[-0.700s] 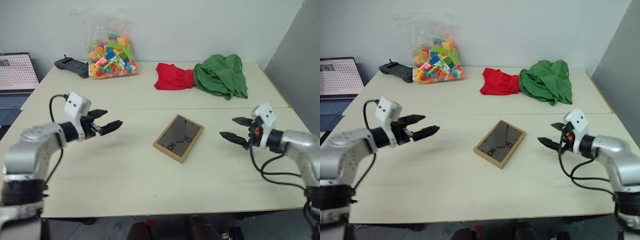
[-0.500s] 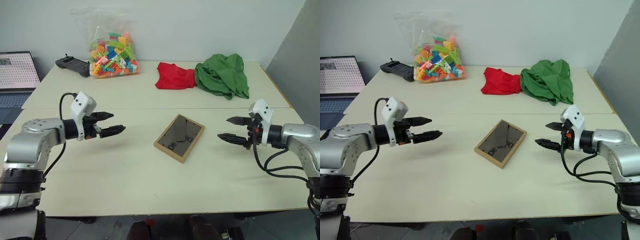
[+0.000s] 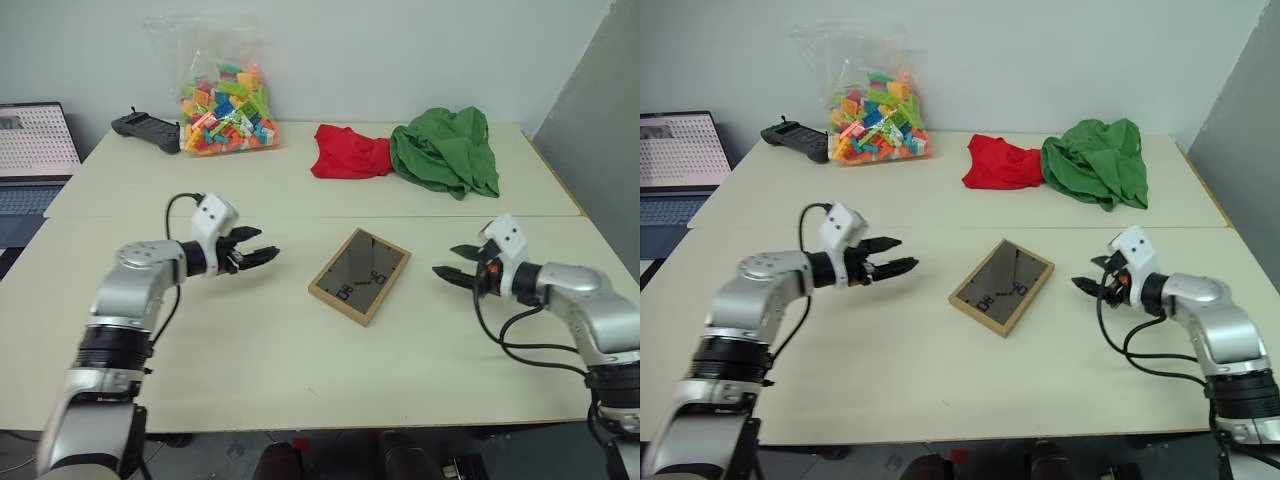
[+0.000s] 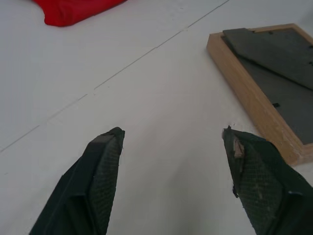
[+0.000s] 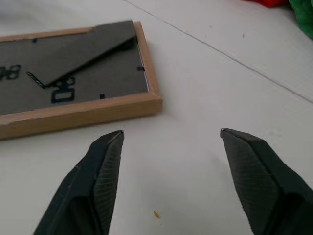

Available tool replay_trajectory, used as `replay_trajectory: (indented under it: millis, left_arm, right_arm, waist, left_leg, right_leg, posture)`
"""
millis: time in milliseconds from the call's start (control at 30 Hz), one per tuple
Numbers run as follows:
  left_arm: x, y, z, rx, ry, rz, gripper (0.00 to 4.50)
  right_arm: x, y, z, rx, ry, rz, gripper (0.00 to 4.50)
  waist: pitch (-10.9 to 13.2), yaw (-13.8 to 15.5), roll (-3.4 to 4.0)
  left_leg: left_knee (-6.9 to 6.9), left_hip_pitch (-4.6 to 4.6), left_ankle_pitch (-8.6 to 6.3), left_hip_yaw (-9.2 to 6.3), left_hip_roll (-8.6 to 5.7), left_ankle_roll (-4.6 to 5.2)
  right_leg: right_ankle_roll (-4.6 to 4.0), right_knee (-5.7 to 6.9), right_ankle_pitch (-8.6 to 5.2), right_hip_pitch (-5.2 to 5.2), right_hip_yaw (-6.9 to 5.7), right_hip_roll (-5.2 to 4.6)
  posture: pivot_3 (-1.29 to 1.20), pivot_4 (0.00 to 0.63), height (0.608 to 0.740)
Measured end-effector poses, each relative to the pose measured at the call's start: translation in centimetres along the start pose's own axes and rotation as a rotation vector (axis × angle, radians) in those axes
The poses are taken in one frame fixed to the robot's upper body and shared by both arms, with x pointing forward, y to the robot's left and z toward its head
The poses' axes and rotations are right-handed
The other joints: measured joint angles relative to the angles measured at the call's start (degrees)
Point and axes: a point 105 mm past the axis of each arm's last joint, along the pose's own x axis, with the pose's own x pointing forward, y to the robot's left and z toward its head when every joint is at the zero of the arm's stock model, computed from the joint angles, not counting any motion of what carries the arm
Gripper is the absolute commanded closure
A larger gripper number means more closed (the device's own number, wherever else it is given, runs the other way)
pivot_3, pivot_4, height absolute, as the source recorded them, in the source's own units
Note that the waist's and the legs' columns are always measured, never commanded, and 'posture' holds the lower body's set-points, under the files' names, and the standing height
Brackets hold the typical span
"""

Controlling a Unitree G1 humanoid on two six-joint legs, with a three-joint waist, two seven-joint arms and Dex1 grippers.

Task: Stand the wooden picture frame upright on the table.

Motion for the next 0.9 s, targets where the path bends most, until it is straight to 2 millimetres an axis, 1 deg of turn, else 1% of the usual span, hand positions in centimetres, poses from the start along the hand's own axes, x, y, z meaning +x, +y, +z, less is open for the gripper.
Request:
replay_trajectory:
  millis: [33,167,200,233,267,300,333,400,433,467,600,700,767,800,900]
  left_arm:
    - [0.9,-0.7,-0.3,0.003,0.002,-0.005,2.02]
    - [3.4,-2.6,-1.3,-0.005,0.007,-0.015,2.82]
    - [3.7,-2.9,-1.5,0.000,0.014,-0.019,3.03]
    - [4.0,-3.1,-1.8,0.003,0.022,-0.018,3.34]
    - [4.1,-3.3,-1.9,0.003,0.025,-0.018,3.47]
    - [4.2,-3.4,-1.9,0.002,0.026,-0.021,3.68]
    - [4.6,-3.9,-2.1,0.002,0.031,-0.033,3.95]
    - [5.0,-4.9,-2.7,0.002,0.043,-0.060,4.34]
    - [5.0,-5.1,-2.7,0.001,0.042,-0.066,4.43]
    - [5.0,-5.3,-2.7,0.004,0.039,-0.070,4.43]
    - [4.7,-6.2,-2.8,0.002,0.046,-0.088,4.43]
    - [3.8,-7.7,-3.1,0.007,0.077,-0.117,4.43]
    - [3.4,-8.5,-3.2,0.002,0.088,-0.134,4.43]
    - [3.0,-9.2,-3.4,-0.002,0.095,-0.148,4.43]
    - [2.3,-10.5,-3.6,-0.014,0.115,-0.179,4.43]
  right_arm:
    - [0.5,0.3,-0.2,-0.007,0.008,-0.010,2.26]
    - [2.0,0.9,-0.8,-0.020,0.019,-0.048,3.16]
    - [2.3,1.2,-1.1,-0.016,0.024,-0.045,3.39]
    - [2.7,1.3,-1.3,-0.014,0.034,-0.057,3.73]
    - [3.1,1.2,-1.4,-0.008,0.036,-0.073,3.87]
    - [3.5,1.3,-1.4,-0.004,0.035,-0.079,4.12]
    - [4.4,1.6,-1.3,0.000,0.028,-0.081,4.43]
    - [5.6,2.6,-0.6,-0.007,0.008,-0.057,4.50]
    - [6.0,2.7,-0.4,-0.006,0.003,-0.053,4.50]
    - [6.5,2.8,-0.1,-0.009,-0.002,-0.053,4.50]
    - [7.5,2.7,0.4,-0.012,-0.009,-0.064,4.50]
    - [8.0,3.2,0.3,0.000,-0.011,-0.045,4.50]
    - [8.0,3.6,0.4,-0.003,-0.014,-0.029,4.50]
    - [7.9,4.0,0.7,-0.005,-0.024,-0.009,4.50]
    - [7.5,4.9,1.3,-0.007,-0.042,0.031,4.50]
  waist:
    - [0.00,-0.01,0.00]
    - [0.00,-0.01,0.00]
    - [0.00,-0.08,0.00]
    - [0.00,-0.17,0.00]
    - [-0.01,-0.23,0.01]
    - [-0.01,-0.28,0.01]
    - [-0.02,-0.30,0.02]
    - [-0.01,-0.28,0.03]
    - [-0.01,-0.27,0.03]
    - [-0.01,-0.21,0.03]
    - [-0.02,-0.22,0.04]
    - [-0.02,-0.23,0.05]
    - [-0.02,-0.23,0.05]
    - [-0.03,-0.22,0.06]
    - [-0.03,-0.21,0.06]
  left_leg:
    - [0.00,-0.02,0.00,0.00,0.00,0.00]
    - [0.01,0.00,0.01,-0.01,0.00,-0.01]
    - [0.00,-0.01,0.01,-0.01,0.01,-0.01]
    - [-0.01,0.00,0.01,-0.01,0.01,-0.01]
    - [-0.01,0.01,0.01,-0.01,0.01,-0.01]
    - [-0.01,0.03,0.01,0.00,0.01,-0.01]
    - [-0.01,0.05,0.01,0.00,0.01,-0.02]
    - [-0.02,0.04,0.02,-0.01,0.01,-0.03]
    - [-0.01,0.04,0.02,0.00,0.01,-0.03]
    - [-0.01,0.03,0.02,0.00,0.01,-0.03]
    - [-0.01,0.03,0.03,0.00,0.01,-0.05]
    - [-0.03,0.03,0.03,0.00,0.02,-0.06]
    - [-0.02,0.03,0.02,-0.01,0.01,-0.03]
    - [-0.03,0.03,0.01,0.00,0.02,-0.02]
    - [-0.03,0.02,0.01,-0.05,0.02,-0.01]
  right_leg:
    - [0.00,-0.01,0.01,-0.01,0.00,0.00]
    - [0.00,0.02,0.01,-0.01,0.00,0.00]
    - [0.00,0.02,0.01,-0.02,0.00,0.01]
    - [0.00,0.02,0.01,-0.02,0.00,0.01]
    - [0.00,0.02,0.01,-0.02,0.00,0.01]
    - [0.00,0.03,0.01,-0.01,0.01,0.02]
    - [0.00,0.05,0.01,-0.01,0.01,0.02]
    - [0.00,0.04,0.01,-0.01,0.01,0.02]
    - [0.00,0.04,0.01,-0.01,0.01,0.02]
    - [0.00,0.03,0.01,0.00,0.00,0.01]
    - [0.00,0.04,0.01,0.00,0.00,-0.01]
    - [0.00,0.03,0.01,0.00,0.01,-0.01]
    - [0.00,0.04,0.01,0.00,-0.01,-0.02]
    - [0.00,0.04,0.01,0.00,0.01,-0.02]
    - [0.00,0.05,0.01,0.00,-0.02,-0.01]
  posture:
    - [0.00,0.150,0.740]
    - [0.00,0.150,0.740]
    - [0.00,0.150,0.740]
    - [0.00,0.150,0.740]
    - [0.00,0.150,0.740]
    - [0.00,0.150,0.740]
    - [0.00,0.150,0.740]
    - [0.00,0.150,0.740]
    - [0.00,0.150,0.740]
    - [0.00,0.150,0.740]
    - [0.00,0.150,0.740]
    - [0.00,0.150,0.740]
    - [0.00,0.150,0.740]
    - [0.00,0.150,0.740]
    - [0.00,0.150,0.740]
